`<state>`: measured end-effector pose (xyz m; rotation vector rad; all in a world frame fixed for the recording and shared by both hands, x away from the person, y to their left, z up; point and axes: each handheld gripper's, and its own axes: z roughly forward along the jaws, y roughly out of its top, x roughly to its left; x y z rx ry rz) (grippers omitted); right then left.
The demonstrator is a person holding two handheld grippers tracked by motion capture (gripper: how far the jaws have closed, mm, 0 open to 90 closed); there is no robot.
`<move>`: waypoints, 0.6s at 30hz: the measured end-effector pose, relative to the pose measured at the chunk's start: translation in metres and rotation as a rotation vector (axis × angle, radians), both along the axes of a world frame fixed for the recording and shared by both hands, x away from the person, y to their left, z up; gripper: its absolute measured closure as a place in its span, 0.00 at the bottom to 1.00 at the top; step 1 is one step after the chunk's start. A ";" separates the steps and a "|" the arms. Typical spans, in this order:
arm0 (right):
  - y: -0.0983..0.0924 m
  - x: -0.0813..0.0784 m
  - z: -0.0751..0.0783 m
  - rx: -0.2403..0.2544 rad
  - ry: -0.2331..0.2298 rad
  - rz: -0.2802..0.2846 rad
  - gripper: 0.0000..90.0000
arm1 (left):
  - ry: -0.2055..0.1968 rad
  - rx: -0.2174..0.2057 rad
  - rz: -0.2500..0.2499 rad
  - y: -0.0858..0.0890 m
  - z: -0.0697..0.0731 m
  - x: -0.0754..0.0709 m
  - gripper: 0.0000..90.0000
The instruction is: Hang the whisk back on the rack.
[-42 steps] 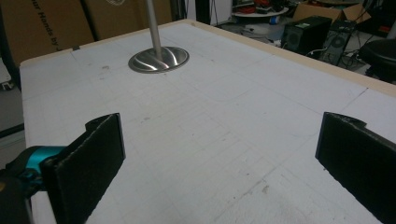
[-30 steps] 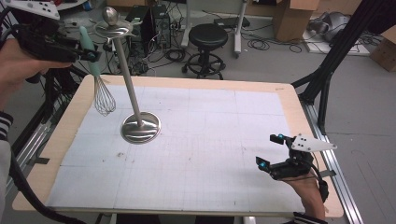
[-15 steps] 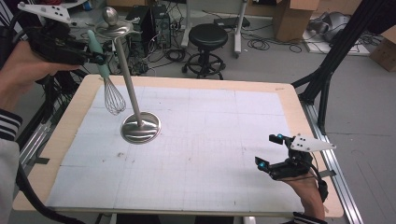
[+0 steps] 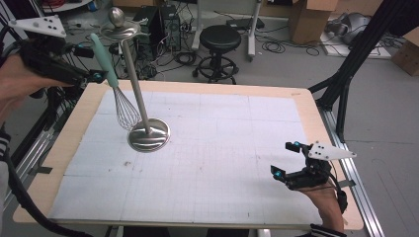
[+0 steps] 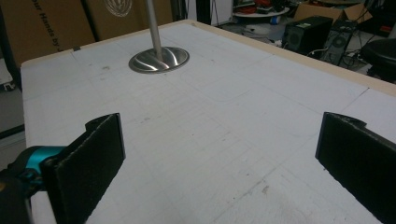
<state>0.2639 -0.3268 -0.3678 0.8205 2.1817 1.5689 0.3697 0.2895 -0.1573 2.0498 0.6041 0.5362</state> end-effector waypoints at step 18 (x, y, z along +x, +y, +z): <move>-0.001 -0.008 0.004 -0.002 -0.006 -0.013 0.00 | -0.052 -0.082 0.035 0.034 -0.040 -0.060 0.02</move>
